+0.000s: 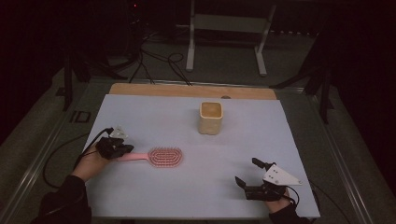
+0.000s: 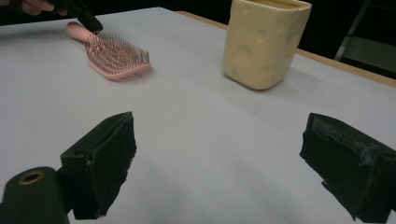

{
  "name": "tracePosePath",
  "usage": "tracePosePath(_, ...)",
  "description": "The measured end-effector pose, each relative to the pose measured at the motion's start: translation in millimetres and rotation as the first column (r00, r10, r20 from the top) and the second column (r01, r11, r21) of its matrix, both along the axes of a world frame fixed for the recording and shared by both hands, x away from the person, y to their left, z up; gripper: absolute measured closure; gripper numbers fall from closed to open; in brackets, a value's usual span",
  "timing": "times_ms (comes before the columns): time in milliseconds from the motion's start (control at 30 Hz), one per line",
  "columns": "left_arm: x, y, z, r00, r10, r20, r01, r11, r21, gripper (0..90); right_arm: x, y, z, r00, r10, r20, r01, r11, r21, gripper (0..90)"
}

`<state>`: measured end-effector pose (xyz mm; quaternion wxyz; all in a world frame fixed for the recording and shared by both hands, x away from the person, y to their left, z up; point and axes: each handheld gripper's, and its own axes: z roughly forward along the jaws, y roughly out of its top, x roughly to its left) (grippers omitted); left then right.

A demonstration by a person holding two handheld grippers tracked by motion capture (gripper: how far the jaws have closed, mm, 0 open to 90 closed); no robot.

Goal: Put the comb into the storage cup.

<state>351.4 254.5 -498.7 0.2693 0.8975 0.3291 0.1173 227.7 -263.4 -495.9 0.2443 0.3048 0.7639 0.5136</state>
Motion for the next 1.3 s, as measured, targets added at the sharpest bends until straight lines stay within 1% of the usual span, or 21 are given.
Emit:
tracePosePath(100, -10.4, 0.5, 1.4, 0.9998, -0.016, -0.007, 0.016, 0.9999, 0.005, 90.0, 0.2, 0.3, -0.4, 1.0, 0.002, -0.001, -0.002, 1.0, -0.004, 9.7)
tracePosePath(167, -15.5, 0.8, 2.0, 0.9997, -0.024, -0.009, 0.024, 0.9997, 0.005, 90.0, 0.5, 0.4, -0.5, 1.0, 0.002, -0.001, -0.002, 1.0, -0.004, 9.7)
tracePosePath(200, -18.1, 0.7, 1.6, 0.9997, -0.023, -0.011, 0.023, 0.9997, -0.002, 90.0, 0.6, 0.6, -0.8, 1.0, 0.003, -0.004, -0.003, 1.0, -0.004, 9.7)
tracePosePath(233, -18.1, 0.7, 1.6, 0.9997, -0.023, -0.011, 0.023, 0.9997, -0.002, 90.0, 0.5, 0.9, -1.0, 1.0, 0.003, -0.005, -0.003, 1.0, -0.005, 9.7)
tracePosePath(300, -25.4, -0.7, 1.0, 0.9988, -0.042, -0.024, 0.042, 0.9991, 0.005, 90.0, 0.0, 1.3, -0.6, 1.0, 0.002, -0.004, -0.002, 1.0, -0.005, 9.7)
tracePosePath(400, -32.0, -3.2, 1.2, 0.998, -0.056, -0.028, 0.056, 0.9983, 0.012, 90.0, 0.5, 0.8, -0.6, 1.0, 0.001, -0.002, -0.001, 1.0, -0.006, 9.7)
tracePosePath(433, -32.0, -3.2, 1.2, 0.998, -0.056, -0.028, 0.056, 0.9983, 0.012, 90.0, 0.5, 0.8, -0.6, 1.0, 0.001, -0.002, -0.001, 1.0, -0.006, 9.7)
tracePosePath(467, -35.7, -4.8, 2.0, 0.9972, -0.067, -0.034, 0.068, 0.9976, 0.016, 90.0, 0.4, 0.8, -0.5, 1.0, 0.002, -0.002, -0.002, 1.0, -0.006, 9.7)
tracePosePath(567, -41.4, -7.8, 2.9, 0.996, -0.08, -0.039, 0.081, 0.9965, 0.02, 90.0, 0.6, 0.7, -0.5, 1.0, 0.003, -0.002, -0.003, 1.0, -0.006, 9.7)
tracePosePath(633, -45.3, -10.1, 3.4, 0.9952, -0.09, -0.039, 0.091, 0.9957, 0.017, 90.0, 0.3, 0.8, -0.5, 1.0, 0.003, -0.002, -0.003, 1.0, -0.005, 9.7)
tracePosePath(733, -50.7, -13.2, 3.9, 0.9931, -0.107, -0.049, 0.108, 0.9941, 0.014, 90.0, 0.4, 0.6, -0.1, 1.0, 0.003, -0.002, -0.003, 1.0, 0.0, 9.7)
tracePosePath(933, -59.1, -16.8, 4.2, 0.9895, -0.13, -0.064, 0.13, 0.9915, 0.002, 90.0, 0.8, 1.2, -0.4, 1.0, 0.006, -0.002, -0.006, 1.0, -0.004, 9.7)
tracePosePath(1000, -60.4, -17.0, 4.0, 0.9899, -0.124, -0.068, 0.125, 0.9922, -0.001, 90.0, 0.8, 1.4, -0.8, 1.0, 0.004, -0.008, -0.004, 1.0, -0.002, 9.7)
tracePosePath(1033, -61.0, -17.3, 4.1, 0.99, -0.119, -0.076, 0.119, 0.9929, -0.007, 90.0, 0.8, 1.5, -0.8, 1.0, 0.005, -0.007, -0.005, 1.0, -0.004, 9.7)
tracePosePath(1133, -63.2, -18.7, 5.4, 0.9884, -0.126, -0.086, 0.125, 0.9921, -0.008, 90.0, 1.0, 1.1, -0.4, 1.0, 0.002, -0.004, -0.002, 1.0, -0.003, 9.7)
tracePosePath(1167, -64.1, -19.5, 6.1, 0.9883, -0.129, -0.082, 0.129, 0.9917, -0.006, 90.0, 1.1, 1.0, -0.6, 1.0, 0.002, -0.006, -0.002, 1.0, -0.003, 9.7)
tracePosePath(1233, -66.6, -22.8, 7.0, 0.9861, -0.142, -0.087, 0.142, 0.9898, -0.002, 90.0, 1.1, 1.5, -1.0, 1.0, 0.004, -0.007, -0.004, 1.0, 0.0, 9.7)
tracePosePath(1267, -67.8, -24.4, 7.2, 0.9853, -0.144, -0.092, 0.144, 0.9896, -0.006, 90.0, 1.0, 1.6, -0.8, 1.0, 0.004, -0.007, -0.004, 1.0, -0.001, 9.7)
tracePosePath(1300, -68.7, -26.0, 7.3, 0.9852, -0.142, -0.096, 0.142, 0.9899, -0.002, 90.0, 1.2, 1.5, -0.7, 1.0, 0.005, -0.005, -0.005, 1.0, -0.001, 9.7)
